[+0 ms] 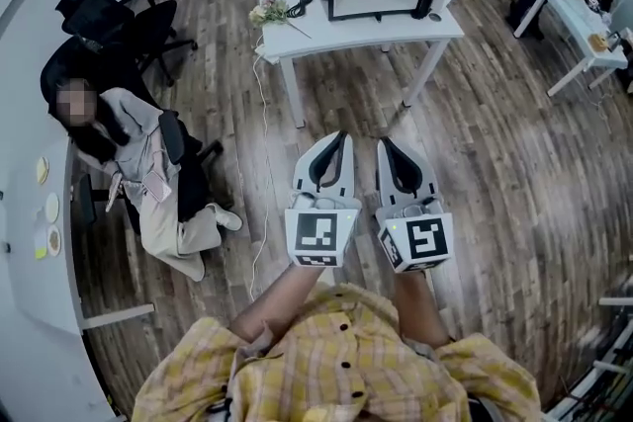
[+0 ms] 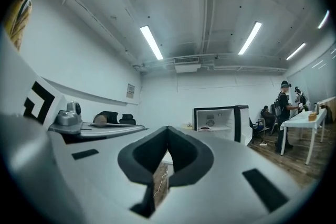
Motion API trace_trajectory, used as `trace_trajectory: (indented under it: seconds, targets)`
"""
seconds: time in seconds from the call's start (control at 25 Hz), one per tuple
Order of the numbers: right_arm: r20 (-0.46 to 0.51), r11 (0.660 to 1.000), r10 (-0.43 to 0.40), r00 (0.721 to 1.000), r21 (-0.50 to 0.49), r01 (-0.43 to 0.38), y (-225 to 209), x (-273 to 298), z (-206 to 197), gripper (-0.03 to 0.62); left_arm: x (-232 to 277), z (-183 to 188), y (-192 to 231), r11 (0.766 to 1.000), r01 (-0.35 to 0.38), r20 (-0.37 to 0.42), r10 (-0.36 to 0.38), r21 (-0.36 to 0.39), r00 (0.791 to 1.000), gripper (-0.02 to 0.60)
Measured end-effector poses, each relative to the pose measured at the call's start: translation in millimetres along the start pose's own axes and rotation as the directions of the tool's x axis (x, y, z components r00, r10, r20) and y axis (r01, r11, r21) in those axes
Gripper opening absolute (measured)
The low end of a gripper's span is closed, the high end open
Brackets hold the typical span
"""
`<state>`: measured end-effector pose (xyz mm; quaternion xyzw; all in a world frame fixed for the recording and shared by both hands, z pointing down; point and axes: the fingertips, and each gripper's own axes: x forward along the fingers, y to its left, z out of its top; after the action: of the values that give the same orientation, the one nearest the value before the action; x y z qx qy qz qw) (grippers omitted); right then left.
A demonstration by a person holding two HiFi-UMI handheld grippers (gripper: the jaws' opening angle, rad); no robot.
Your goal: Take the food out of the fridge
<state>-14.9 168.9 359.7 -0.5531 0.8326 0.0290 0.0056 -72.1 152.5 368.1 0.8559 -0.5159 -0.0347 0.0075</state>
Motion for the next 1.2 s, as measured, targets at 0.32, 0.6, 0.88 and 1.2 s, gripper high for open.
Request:
trace_trajectory:
  seconds: [0.32,0.6,0.88,1.2]
  targets:
    - [-0.021,0.999,-0.044,0.999,0.012,0.044,-35,88,0,0.008,83,5,47,0.999,0.033,-0.010,-0.033,-0.015,0.999,0.006]
    - [-0.034,0.997,-0.074,0.997,-0.005,0.074,-47,133,4,0.008,126,10,66,0.997,0.075,-0.013,-0.075,0.000,0.997,0.006]
    - [-0.056,0.996,-0.091,0.994,0.002,0.092,-70,156,-5,0.008,160,2,71,0.996,0.089,-0.031,-0.089,-0.011,0.996,0.006]
    - [-0.045,0.997,-0.076,0.996,0.005,0.076,-121,208,-15,0.008,225,-11,81,0.998,0.057,-0.038,-0.057,-0.002,0.998,0.006]
